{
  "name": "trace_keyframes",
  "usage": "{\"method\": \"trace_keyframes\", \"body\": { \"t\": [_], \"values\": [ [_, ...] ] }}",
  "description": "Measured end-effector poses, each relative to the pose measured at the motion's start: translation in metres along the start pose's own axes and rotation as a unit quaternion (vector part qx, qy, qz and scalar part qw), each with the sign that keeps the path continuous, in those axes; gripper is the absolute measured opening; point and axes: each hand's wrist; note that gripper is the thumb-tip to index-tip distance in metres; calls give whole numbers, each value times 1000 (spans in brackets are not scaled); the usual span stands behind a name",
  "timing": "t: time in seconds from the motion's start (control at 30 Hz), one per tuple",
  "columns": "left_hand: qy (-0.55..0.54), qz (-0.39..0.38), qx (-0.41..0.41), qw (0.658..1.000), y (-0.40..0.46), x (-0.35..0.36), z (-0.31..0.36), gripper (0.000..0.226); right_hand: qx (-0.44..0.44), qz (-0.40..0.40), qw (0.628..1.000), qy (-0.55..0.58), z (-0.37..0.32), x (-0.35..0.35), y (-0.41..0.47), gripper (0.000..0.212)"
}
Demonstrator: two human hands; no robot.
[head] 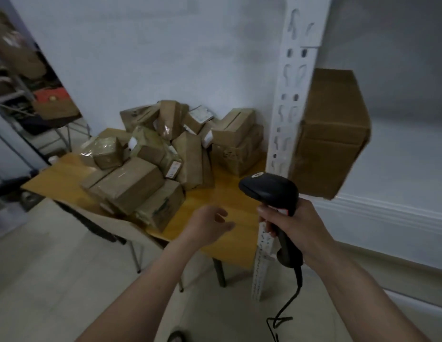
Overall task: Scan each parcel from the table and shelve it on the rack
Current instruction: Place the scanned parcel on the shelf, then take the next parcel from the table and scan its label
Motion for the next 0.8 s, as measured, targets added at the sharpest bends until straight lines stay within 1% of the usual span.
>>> {"method": "trace_keyframes", "body": {
  "t": [0.13, 0.33, 0.6, 0.7, 0.8],
  "values": [
    [13, 9, -22, 1000, 16, -35, -43, 42, 22, -9, 1000, 4, 2, 50, 29, 6],
    [21, -8, -9, 1000, 60, -88, -96, 40, 58, 14, 998, -1, -5, 115, 79, 10],
    [-18, -28, 31, 999, 126, -154, -156, 37, 91, 70, 993, 38, -24, 185, 141, 17],
    [-12, -52, 58, 997, 149, -168, -168, 36, 102, 104, 987, 67, -27, 199, 157, 18],
    [-8, -73, 69, 995, 174, -173, -173, 40, 112, 134, 981, 85, -29, 202, 169, 14]
  ]
}}
Point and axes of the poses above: each hand's wrist, its own y-axis towards the middle knuckle, its own x-axis out of the palm, z = x × y, and after that the axes turned 6 degrees about x, right-handed
